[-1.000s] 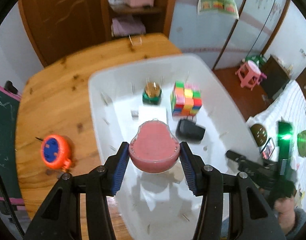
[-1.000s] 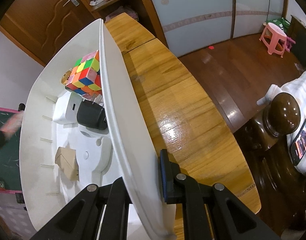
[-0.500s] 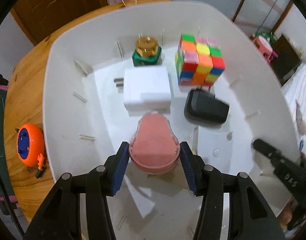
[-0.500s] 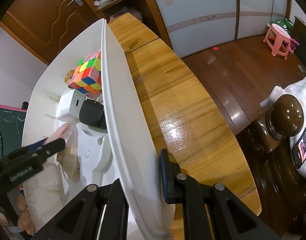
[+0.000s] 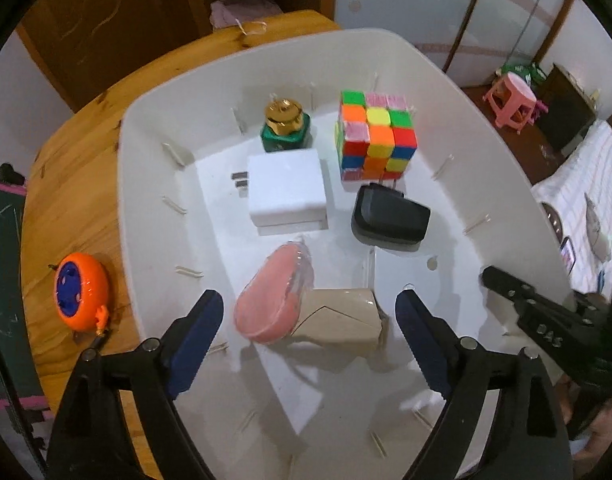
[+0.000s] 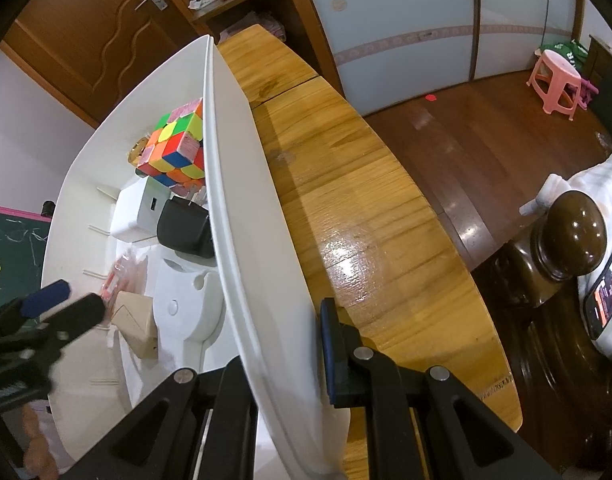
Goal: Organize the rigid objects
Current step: 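Move the left tool back to the orange-and-blue cord reel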
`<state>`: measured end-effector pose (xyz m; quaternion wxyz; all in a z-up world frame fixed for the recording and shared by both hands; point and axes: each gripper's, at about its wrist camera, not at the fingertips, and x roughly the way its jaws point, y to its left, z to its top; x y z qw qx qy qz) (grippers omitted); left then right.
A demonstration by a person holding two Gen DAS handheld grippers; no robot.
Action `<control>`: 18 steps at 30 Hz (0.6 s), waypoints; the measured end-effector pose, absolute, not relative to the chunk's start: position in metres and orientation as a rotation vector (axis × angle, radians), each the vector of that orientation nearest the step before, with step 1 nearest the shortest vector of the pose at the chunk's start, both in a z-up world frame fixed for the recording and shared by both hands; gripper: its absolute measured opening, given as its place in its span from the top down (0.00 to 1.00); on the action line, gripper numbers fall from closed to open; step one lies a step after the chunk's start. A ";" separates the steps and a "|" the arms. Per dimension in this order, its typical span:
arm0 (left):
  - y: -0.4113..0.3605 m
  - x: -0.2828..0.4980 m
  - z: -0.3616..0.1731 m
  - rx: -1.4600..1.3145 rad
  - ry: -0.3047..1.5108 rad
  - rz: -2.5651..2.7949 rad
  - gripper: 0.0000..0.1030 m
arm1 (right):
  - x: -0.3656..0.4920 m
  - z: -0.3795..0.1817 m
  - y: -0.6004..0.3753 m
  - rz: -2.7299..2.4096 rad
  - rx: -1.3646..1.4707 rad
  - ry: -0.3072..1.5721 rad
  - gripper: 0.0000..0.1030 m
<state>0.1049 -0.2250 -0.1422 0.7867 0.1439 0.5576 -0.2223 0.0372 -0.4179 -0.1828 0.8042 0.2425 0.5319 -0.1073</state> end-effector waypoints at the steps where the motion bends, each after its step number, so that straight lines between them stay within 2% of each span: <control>1: -0.223 0.107 -0.137 0.297 1.198 -0.478 0.13 | 0.037 -0.183 -0.417 -0.232 0.517 1.139 0.89; 18: -0.153 0.099 -0.086 0.150 1.085 -0.399 0.13 | 0.039 -0.179 -0.412 -0.267 0.494 1.152 0.89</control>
